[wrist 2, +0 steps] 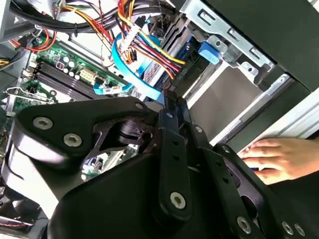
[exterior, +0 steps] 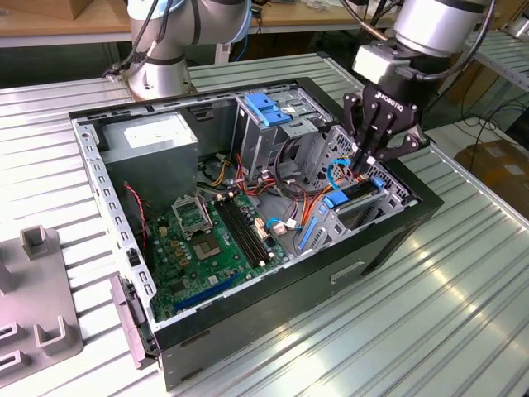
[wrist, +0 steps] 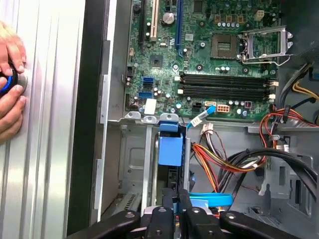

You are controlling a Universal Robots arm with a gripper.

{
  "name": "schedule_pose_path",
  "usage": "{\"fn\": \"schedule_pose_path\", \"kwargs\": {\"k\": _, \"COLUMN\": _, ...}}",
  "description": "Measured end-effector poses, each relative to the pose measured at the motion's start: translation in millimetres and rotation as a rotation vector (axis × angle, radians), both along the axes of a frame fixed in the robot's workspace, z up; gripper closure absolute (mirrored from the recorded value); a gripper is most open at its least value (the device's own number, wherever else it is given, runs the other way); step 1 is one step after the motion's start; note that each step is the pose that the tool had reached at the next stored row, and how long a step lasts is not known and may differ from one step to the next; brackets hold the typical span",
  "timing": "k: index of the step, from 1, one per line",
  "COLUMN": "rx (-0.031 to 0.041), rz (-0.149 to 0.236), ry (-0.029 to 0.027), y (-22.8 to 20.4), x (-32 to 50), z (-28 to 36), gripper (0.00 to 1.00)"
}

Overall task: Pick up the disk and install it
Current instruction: 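Insert the second disk wire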

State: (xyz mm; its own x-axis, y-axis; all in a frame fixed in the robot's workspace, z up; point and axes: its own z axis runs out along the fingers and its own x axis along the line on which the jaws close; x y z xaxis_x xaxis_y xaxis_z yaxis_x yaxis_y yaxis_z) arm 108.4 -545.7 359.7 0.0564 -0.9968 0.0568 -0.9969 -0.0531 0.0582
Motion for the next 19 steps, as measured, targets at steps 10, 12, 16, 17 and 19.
{"fn": "schedule_pose_path", "kwargs": {"k": 10, "rx": 0.0187, "rz": 0.002, "ry": -0.0245, "y": -0.7, "x": -8.0, "z": -2.5, "gripper": 0.84}}
{"fn": "schedule_pose_path", "kwargs": {"k": 12, "rx": 0.0188, "rz": 0.002, "ry": -0.0247, "y": -0.7, "x": -8.0, "z": -2.5, "gripper": 0.84}}
{"fn": "schedule_pose_path", "kwargs": {"k": 16, "rx": 0.0195, "rz": 0.002, "ry": -0.0267, "y": -0.7, "x": -8.1, "z": -2.5, "gripper": 0.84}}
{"fn": "schedule_pose_path", "kwargs": {"k": 17, "rx": 0.02, "rz": 0.002, "ry": -0.0308, "y": -0.7, "x": -8.2, "z": -2.6, "gripper": 0.84}}
{"fn": "schedule_pose_path", "kwargs": {"k": 19, "rx": 0.0202, "rz": 0.003, "ry": -0.0382, "y": -0.8, "x": -8.0, "z": -2.6, "gripper": 0.84}}
